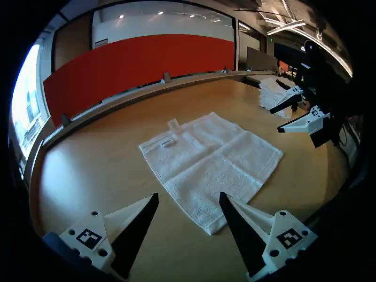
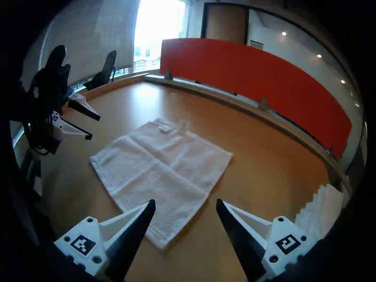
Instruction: Fold towel
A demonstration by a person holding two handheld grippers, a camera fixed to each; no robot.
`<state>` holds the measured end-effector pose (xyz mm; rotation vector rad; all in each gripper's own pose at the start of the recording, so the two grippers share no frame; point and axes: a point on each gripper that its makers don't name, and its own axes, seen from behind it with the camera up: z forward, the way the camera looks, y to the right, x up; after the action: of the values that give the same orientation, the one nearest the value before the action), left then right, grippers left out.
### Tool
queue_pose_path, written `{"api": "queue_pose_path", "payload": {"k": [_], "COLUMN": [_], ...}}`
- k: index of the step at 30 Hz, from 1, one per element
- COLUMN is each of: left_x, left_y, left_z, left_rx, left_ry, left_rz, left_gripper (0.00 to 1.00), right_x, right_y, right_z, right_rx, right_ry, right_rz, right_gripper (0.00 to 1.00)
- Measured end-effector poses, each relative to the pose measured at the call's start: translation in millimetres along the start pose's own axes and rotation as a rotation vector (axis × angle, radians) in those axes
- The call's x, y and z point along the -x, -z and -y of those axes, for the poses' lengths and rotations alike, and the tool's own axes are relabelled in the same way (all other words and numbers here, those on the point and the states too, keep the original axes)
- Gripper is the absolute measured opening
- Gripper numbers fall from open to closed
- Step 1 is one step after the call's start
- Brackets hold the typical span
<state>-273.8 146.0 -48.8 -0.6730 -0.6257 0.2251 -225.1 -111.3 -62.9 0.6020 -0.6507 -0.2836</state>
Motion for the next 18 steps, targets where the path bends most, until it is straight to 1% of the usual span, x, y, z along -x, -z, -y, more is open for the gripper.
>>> {"api": "queue_pose_path", "payload": {"k": [9,18], "left_x": [22.6,44.1], "left_y": [-13.1,-21.2], "left_z": [-11.1,-24.4], "left_rx": [0.038,0.08], "left_ry": [-0.031,-0.049], "left_rz": [0.048,0.093], "left_gripper": [0.96,0.96], "right_x": [30.8,55.2], "right_y": [-8.0,-11.6], "right_z": [14.1,25.1], "right_rx": [-0.038,-0.076], "right_ry": [0.026,0.026], "right_rz": [0.062,0.117], "right_gripper": [1.0,1.0]}}
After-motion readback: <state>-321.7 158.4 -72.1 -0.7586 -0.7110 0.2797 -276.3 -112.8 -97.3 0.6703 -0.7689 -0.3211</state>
